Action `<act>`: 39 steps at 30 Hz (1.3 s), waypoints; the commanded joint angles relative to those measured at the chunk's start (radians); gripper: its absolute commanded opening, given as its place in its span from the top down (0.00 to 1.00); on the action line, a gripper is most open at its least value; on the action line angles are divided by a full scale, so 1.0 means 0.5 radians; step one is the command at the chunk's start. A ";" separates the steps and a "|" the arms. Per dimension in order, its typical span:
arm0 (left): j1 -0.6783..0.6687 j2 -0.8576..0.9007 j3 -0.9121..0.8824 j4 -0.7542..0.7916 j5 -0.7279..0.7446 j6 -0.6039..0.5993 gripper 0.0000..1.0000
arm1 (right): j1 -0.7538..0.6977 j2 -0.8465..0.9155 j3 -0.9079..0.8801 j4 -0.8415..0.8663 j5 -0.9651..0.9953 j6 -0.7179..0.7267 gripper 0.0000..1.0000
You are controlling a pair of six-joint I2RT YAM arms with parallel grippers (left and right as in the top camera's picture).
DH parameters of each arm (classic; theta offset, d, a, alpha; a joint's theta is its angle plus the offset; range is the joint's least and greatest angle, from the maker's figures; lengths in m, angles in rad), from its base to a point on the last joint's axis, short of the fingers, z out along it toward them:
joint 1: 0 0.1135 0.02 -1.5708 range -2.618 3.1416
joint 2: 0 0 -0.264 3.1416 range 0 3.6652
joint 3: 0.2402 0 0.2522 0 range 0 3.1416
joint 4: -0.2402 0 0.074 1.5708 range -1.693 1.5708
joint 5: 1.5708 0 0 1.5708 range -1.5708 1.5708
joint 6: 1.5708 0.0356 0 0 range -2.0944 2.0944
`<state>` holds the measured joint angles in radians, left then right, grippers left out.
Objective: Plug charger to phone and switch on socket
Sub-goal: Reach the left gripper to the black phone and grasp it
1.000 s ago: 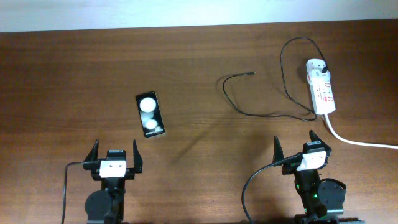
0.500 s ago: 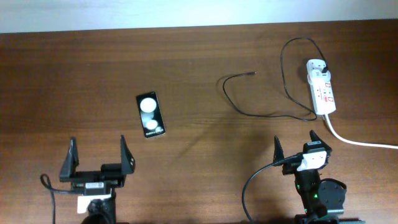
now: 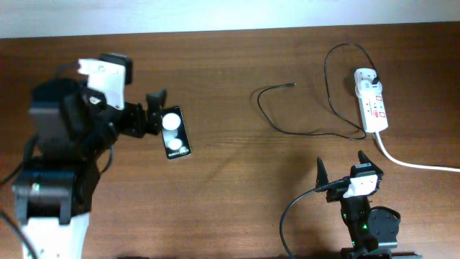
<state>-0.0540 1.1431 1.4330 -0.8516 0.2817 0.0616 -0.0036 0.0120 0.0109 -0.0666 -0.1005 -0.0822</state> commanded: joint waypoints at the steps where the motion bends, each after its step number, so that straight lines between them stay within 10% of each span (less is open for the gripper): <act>1: 0.004 0.184 0.023 -0.146 0.147 -0.025 0.01 | 0.007 -0.013 -0.011 -0.010 0.015 0.001 0.01; 15: -0.207 1.155 0.016 -0.260 -0.356 -0.896 0.01 | 0.007 -0.013 -0.011 -0.010 0.015 0.001 0.01; 39: -0.207 1.841 0.015 -0.039 -0.662 -0.974 0.01 | 0.007 -0.013 -0.011 -0.010 0.015 0.001 0.01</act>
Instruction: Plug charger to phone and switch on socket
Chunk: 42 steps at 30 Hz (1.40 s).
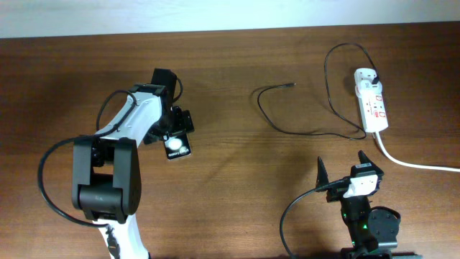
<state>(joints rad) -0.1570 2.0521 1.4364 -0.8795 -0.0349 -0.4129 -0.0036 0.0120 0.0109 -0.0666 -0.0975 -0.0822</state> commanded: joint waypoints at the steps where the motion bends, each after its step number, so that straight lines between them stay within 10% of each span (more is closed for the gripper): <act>1: -0.001 0.023 0.008 0.018 -0.029 -0.026 0.01 | 0.007 -0.013 -0.011 -0.010 0.009 0.001 0.01; 16: -0.001 0.189 0.005 0.002 0.078 -0.026 0.00 | 0.007 -0.013 -0.011 -0.010 0.009 0.001 0.01; 27: -0.001 0.188 0.013 0.037 0.077 -0.025 0.31 | 0.007 -0.013 -0.011 -0.010 0.009 0.001 0.01; 42: -0.001 0.185 0.636 -0.661 0.344 0.073 0.32 | 0.007 -0.013 -0.011 -0.010 0.009 0.001 0.01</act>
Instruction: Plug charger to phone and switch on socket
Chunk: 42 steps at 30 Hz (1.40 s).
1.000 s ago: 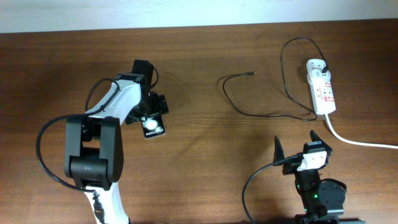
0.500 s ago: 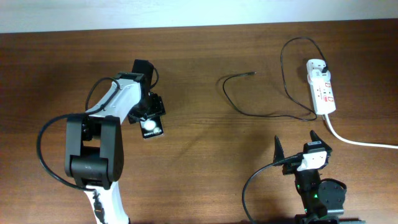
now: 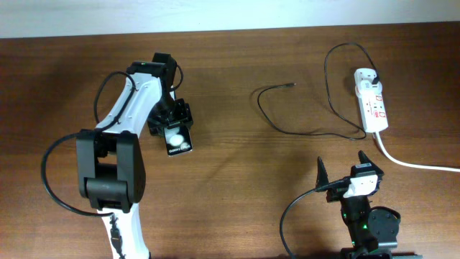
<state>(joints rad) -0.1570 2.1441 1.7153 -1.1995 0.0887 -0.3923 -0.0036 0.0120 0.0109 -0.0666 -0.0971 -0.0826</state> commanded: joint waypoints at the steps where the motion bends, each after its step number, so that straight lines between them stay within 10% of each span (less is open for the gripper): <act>1: 0.000 -0.002 0.121 -0.053 0.134 0.033 0.32 | 0.007 -0.013 -0.011 -0.010 0.008 0.002 0.01; 21: -0.386 -0.149 0.632 -0.922 0.992 0.092 0.32 | 0.007 -0.013 -0.011 -0.010 0.008 0.002 0.01; 34: -0.387 -0.149 0.632 -0.706 1.260 -0.009 0.32 | 0.007 -0.013 -0.011 0.019 0.004 0.005 0.01; 36: -0.387 -0.149 0.632 -0.681 1.260 -0.010 0.32 | 0.007 -0.008 -0.011 0.002 -0.162 0.202 0.01; 39: -0.387 -0.149 0.632 -0.607 1.261 -0.113 0.32 | 0.008 0.008 -0.011 0.036 -0.777 1.292 0.01; 42: -0.387 -0.149 0.632 -0.594 1.267 -0.135 0.31 | 0.007 0.008 -0.011 0.027 -1.816 1.576 0.01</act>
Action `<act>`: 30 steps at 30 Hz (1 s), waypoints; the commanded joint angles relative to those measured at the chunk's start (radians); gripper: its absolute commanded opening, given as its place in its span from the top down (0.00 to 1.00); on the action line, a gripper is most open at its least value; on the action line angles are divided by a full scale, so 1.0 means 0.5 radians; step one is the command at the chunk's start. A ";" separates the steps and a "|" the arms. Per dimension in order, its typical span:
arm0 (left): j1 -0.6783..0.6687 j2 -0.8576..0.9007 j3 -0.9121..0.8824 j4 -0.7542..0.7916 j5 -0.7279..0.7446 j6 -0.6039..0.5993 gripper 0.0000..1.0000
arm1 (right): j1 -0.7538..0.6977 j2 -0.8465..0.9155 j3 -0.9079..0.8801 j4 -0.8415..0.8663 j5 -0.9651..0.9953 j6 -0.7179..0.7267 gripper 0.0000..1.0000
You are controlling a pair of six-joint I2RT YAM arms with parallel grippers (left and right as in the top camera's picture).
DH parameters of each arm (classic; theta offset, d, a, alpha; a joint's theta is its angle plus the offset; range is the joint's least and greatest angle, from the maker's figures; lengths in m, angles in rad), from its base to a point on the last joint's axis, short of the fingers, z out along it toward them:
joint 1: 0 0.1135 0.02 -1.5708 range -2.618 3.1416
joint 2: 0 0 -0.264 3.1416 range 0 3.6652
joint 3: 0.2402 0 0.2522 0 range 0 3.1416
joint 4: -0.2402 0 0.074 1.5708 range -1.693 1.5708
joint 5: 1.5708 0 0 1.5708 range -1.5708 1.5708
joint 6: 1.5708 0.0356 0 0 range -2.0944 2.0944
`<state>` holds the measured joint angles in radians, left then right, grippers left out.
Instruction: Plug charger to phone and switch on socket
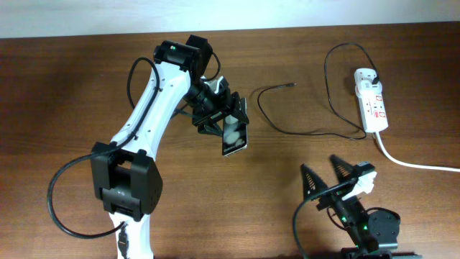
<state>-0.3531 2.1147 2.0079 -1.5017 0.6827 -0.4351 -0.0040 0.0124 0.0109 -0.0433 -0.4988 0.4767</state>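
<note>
The black phone (235, 138) lies tilted just left of the table's middle, its upper end between the fingers of my left gripper (224, 119), which is shut on the phone. The black charger cable (263, 109) loops just right of the phone; its free tip (291, 85) lies on the wood. The cable's far end runs to a plug in the white power strip (373, 104) at the right. My right gripper (329, 176) is open near the front edge, holding nothing, well short of cable and strip.
The power strip's white cord (417, 164) trails off to the right edge. The brown wooden table (72, 86) ends at a pale wall along the back. The left arm's white links (147, 122) stretch diagonally across the left half.
My left gripper and the phone now sit farther right, close to the cable loop, with the phone turned a little. The right gripper has swung and spread wider near the front edge.
At first my left gripper sat just left of the phone, the arm folded back. Then the arm was stretched out with the gripper over the phone's upper end, and stayed there. Now phone and gripper are beside the cable. The right gripper was still until now.
</note>
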 commanded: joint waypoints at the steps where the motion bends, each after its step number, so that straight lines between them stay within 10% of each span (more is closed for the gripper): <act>1: 0.005 -0.090 0.047 0.011 0.079 -0.050 0.31 | 0.008 0.007 -0.011 -0.018 -1.247 0.524 0.01; 4: 0.005 -0.090 0.047 0.011 0.079 -0.050 0.30 | 0.008 0.007 -0.011 -0.019 -1.411 1.184 0.01; 9: 0.005 -0.090 0.047 -0.002 0.080 -0.050 0.29 | 0.008 0.007 -0.011 -0.028 -0.804 1.263 0.01; 13: 0.004 -0.090 0.047 -0.005 0.079 -0.049 0.28 | 0.005 0.059 -0.011 -0.036 -0.398 0.311 0.01; 18: -0.005 -0.090 0.047 -0.053 0.079 -0.048 0.28 | 0.007 0.629 0.284 -0.237 -0.129 0.150 0.01; 24: -0.005 -0.090 0.047 -0.050 0.079 -0.048 0.28 | 0.008 1.426 1.770 -2.038 -0.043 0.037 0.01; 30: -0.005 -0.090 0.047 -0.049 0.078 -0.047 0.28 | 0.008 1.474 2.481 -3.027 0.121 -0.098 0.01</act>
<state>-0.3534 2.1143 2.0106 -1.5246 0.6891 -0.4545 -0.0036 0.7509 1.2163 -1.5368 -0.4561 0.4477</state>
